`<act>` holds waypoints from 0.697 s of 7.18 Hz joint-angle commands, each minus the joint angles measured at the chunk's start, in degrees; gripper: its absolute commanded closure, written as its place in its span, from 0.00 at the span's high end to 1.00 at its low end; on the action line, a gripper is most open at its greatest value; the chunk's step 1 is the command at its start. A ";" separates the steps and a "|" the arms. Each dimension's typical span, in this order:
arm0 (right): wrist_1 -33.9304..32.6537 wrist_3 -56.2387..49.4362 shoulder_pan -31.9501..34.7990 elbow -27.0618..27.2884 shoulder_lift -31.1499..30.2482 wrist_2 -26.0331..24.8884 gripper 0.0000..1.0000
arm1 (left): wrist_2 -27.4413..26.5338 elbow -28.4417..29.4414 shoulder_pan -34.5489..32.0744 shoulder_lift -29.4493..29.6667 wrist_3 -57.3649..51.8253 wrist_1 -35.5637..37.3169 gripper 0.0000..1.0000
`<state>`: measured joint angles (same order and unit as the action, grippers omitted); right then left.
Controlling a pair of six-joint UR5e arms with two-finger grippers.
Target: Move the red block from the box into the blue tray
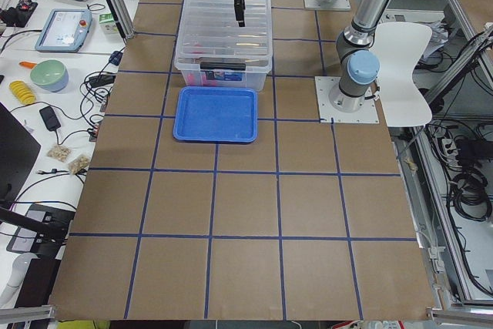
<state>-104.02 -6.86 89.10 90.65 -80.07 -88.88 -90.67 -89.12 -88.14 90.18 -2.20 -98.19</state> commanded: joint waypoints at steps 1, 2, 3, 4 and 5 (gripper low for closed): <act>-13.07 -0.87 -0.33 8.71 1.67 -0.41 1.00 | 0.06 0.00 -0.02 0.00 0.00 -0.07 1.00; -15.14 -0.79 -0.77 10.41 1.58 -0.50 1.00 | 0.06 0.00 -0.02 0.08 0.00 -0.07 1.00; -14.99 -0.78 -0.77 10.51 1.41 -0.67 1.00 | 0.06 0.00 -0.02 0.08 0.00 0.02 1.00; -15.07 -1.05 -1.03 10.60 1.49 -0.68 1.00 | 0.06 0.00 -0.02 0.26 0.00 0.19 1.00; -15.25 -3.14 -1.56 10.52 1.23 -0.76 1.00 | 0.06 0.00 -0.02 0.17 0.00 0.02 1.00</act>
<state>-118.93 -8.28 88.06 101.05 -78.64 -89.55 -90.62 -89.12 -88.15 90.35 -2.20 -98.12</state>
